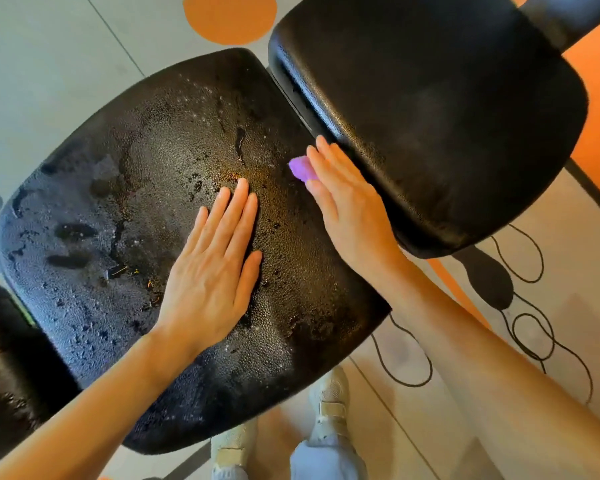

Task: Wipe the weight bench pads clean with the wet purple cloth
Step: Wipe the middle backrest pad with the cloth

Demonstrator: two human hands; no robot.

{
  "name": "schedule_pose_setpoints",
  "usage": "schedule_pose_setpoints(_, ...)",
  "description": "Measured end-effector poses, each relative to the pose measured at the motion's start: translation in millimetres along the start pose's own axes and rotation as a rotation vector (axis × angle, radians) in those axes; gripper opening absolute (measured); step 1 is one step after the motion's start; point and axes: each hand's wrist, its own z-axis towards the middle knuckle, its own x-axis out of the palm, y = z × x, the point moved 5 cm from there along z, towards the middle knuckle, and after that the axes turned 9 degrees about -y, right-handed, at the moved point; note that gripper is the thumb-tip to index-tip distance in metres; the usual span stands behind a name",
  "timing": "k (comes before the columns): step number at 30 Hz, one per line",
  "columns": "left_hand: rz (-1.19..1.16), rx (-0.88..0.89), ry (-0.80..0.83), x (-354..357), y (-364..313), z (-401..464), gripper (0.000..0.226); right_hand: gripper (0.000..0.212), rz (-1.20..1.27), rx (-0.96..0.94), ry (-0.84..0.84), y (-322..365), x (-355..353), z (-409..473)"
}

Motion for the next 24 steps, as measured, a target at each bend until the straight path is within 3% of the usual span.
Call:
schedule_pose_setpoints(3, -0.002, -0.001, 0.008, 0.1, 0.3, 0.1, 0.061, 0.043, -0.078, -0.015, 0.017, -19.3, -34.4, -76.5)
schedule_pose_setpoints(6, -0.017, -0.013, -0.003, -1.9, -0.2, 0.7, 0.061, 0.047, 0.011, 0.04, 0.035, -29.1, -56.8, -108.7)
schedule_pose_setpoints(10, -0.112, -0.032, -0.016, -8.5, 2.8, 2.9, 0.062, 0.044, 0.087, 0.021, -0.015, -10.2, -13.4, -8.8)
schedule_pose_setpoints(14, -0.067, -0.263, -0.138, -20.8, 46.0, 18.0, 0.063, 0.041, 0.31, 0.126, -0.052, -10.8, -8.1, 16.5)
schedule_pose_setpoints(17, -0.009, -0.3, -0.143, -18.4, 64.5, 26.0, 0.064, 0.042, 0.148, -0.066, 0.031, -11.8, -25.5, -37.5)
schedule_pose_setpoints(20, 0.009, -0.3, -0.141, -16.9, 64.7, 25.6, 0.063, 0.043, 0.057, -0.26, 0.077, -4.4, -7.4, -5.8)
schedule_pose_setpoints(24, -0.011, -0.293, -0.16, -18.5, 64.5, 25.6, 0.063, 0.042, 0.201, -0.173, 0.016, 33.8, 33.6, 97.7)
